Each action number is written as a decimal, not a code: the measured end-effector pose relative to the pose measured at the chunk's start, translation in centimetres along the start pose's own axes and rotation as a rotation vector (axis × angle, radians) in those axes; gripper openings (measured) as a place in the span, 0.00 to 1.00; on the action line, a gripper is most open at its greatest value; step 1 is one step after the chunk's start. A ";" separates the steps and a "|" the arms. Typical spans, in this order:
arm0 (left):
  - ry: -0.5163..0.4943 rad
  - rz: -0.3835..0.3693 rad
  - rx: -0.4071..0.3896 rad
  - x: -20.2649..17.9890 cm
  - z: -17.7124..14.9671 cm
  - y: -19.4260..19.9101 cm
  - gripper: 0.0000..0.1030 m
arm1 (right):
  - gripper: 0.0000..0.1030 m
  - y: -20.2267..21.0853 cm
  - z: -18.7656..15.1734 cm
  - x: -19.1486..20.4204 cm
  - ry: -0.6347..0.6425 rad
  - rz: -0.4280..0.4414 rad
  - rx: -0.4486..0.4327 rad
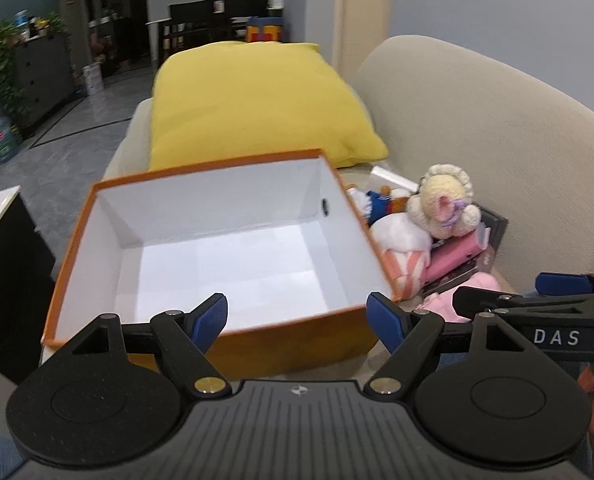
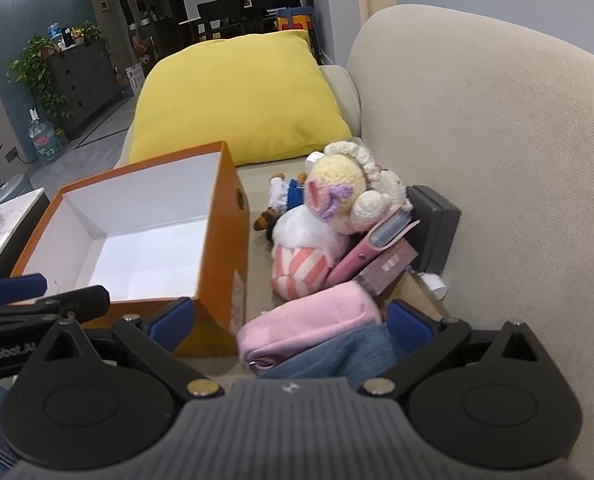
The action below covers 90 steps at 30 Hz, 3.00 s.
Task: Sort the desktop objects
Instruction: 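Move both tools toward the pile of plush toys beside the box, then grasp the white striped plush with the left tool while the right grasps the crocheted bunny, then carry both plush toys over the orange box and lower them inside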
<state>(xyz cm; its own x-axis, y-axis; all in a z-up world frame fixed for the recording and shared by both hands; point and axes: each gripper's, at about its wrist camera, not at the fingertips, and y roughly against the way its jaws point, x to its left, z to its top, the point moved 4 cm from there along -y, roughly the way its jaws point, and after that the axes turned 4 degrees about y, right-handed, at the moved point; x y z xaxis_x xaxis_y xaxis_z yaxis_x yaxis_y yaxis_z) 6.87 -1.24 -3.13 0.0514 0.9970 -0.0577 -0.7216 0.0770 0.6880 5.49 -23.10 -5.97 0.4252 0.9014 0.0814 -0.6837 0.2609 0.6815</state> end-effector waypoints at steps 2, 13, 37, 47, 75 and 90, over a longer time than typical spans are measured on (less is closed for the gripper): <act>-0.020 -0.029 0.000 -0.6 0.8 -0.3 0.86 | 0.97 -0.2 0.5 -0.9 0.005 -0.019 0.002; -0.158 -0.245 0.144 -5.7 5.3 -4.8 0.65 | 0.69 -2.5 5.5 -7.5 -0.123 0.021 0.120; -0.407 -0.308 0.428 -11.4 6.8 -15.9 0.63 | 0.68 -14.3 12.3 -10.2 -0.311 -0.065 0.396; -0.432 -0.290 0.475 -12.9 5.8 -18.6 0.64 | 0.57 -10.9 11.5 -12.7 -0.400 0.029 0.321; -0.693 -0.024 0.405 -13.6 3.2 -21.8 0.69 | 0.57 -8.2 10.0 -15.5 -0.467 0.118 0.312; -0.257 -0.324 0.272 -10.8 9.4 -11.0 0.67 | 0.56 -3.2 13.1 -13.2 -0.381 0.080 0.151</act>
<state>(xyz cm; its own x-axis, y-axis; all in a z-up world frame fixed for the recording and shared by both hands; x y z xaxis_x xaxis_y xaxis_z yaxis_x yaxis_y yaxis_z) 20.71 -12.76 -3.31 0.4364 0.8882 -0.1436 -0.4356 0.3482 0.8300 9.83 -40.40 0.26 0.5827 0.7173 0.3820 -0.6407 0.1163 0.7589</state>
